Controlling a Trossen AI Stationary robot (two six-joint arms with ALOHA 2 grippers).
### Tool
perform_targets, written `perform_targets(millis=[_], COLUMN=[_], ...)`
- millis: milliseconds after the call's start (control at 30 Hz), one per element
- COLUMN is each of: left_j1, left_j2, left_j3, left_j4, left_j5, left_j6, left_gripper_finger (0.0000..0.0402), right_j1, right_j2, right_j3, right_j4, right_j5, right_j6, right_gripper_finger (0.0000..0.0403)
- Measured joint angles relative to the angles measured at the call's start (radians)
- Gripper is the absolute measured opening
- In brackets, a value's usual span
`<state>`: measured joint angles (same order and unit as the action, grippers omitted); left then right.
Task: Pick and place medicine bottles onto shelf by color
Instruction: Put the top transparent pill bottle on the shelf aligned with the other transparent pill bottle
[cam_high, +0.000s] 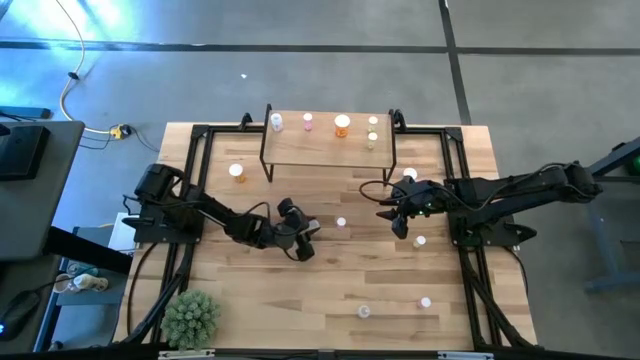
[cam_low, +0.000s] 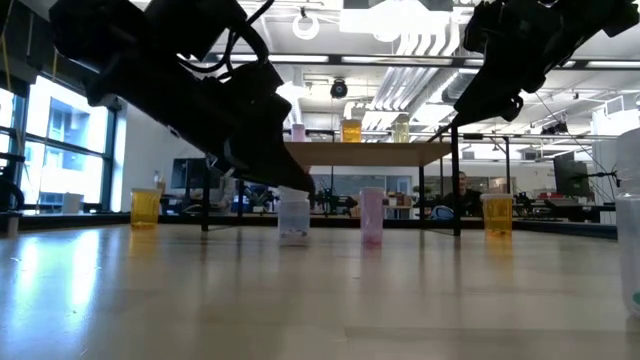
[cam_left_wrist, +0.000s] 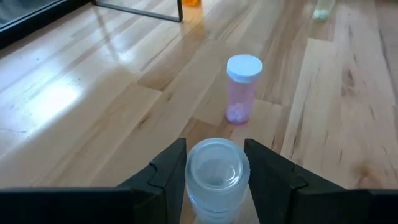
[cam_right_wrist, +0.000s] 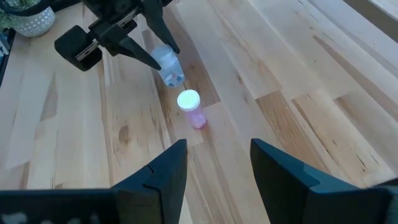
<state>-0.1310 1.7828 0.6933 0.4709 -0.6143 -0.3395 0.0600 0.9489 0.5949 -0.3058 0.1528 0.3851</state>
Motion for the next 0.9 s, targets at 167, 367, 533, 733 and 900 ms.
perform_targets(millis=[167, 367, 533, 733, 900], left_j1=[0.0, 0.0, 0.024, 0.058, 0.076], left_j2=[-0.018, -0.083, -0.193, -0.354, -0.491], left_j3=[0.0, 0.0, -0.001, -0.001, 0.0], left_j4=[0.0, -0.02, -0.086, -0.093, -0.121], left_j5=[-0.024, -0.065, -0.114, -0.086, -0.132], left_j6=[-0.006, 0.025, 0.065, 0.136, 0.217], left_gripper_finger=[0.013, 0.013, 0.013, 0.013, 0.013], right_j1=[0.0, 0.0, 0.0, 0.0, 0.0], right_j2=[0.0, 0.0, 0.0, 0.0, 0.0], right_j3=[0.0, 0.0, 0.0, 0.0, 0.0], right_j4=[-0.001, -0.002, -0.004, -0.004, -0.004], right_j5=[0.0, 0.0, -0.005, -0.004, -0.004], right_j6=[0.0, 0.0, 0.001, 0.001, 0.0], right_gripper_finger=[0.0167, 0.0167, 0.0167, 0.0167, 0.0167])
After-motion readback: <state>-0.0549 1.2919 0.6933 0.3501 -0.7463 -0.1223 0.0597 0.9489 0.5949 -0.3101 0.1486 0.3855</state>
